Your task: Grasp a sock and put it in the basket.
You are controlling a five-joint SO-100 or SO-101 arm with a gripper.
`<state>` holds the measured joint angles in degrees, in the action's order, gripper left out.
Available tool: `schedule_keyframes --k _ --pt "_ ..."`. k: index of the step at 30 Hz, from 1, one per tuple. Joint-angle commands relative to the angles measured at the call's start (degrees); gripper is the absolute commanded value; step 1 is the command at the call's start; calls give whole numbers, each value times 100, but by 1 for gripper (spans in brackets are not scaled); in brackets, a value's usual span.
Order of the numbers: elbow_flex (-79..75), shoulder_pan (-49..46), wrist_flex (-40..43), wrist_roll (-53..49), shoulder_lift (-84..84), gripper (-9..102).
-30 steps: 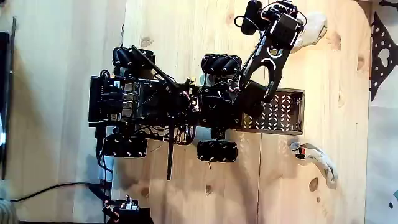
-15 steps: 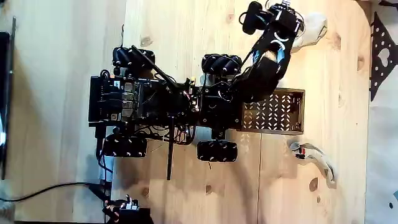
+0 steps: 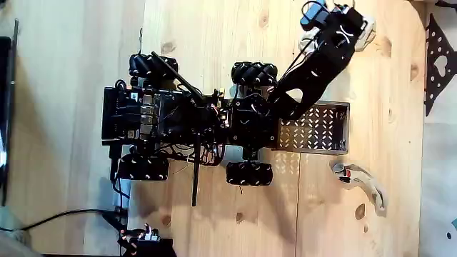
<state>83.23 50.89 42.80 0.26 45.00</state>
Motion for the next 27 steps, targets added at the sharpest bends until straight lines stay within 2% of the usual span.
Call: schedule_keyframes --k 1,10,14,19,20,21,22,24,27 --pt "-202 -132 -176 483 -62 50" --pt "-308 79 -272 554 -932 50" --pt "-1740 -35 545 721 -2162 50" --pt "-2118 -211 545 686 -2619 49" --pt "-2118 -229 571 677 -2619 41" --pt "-2118 -237 624 703 -2584 21" --pt "-2118 -255 721 721 -2531 12" --pt "-2118 -255 958 729 -2355 1" --pt "-2118 -185 1371 729 -1969 0"
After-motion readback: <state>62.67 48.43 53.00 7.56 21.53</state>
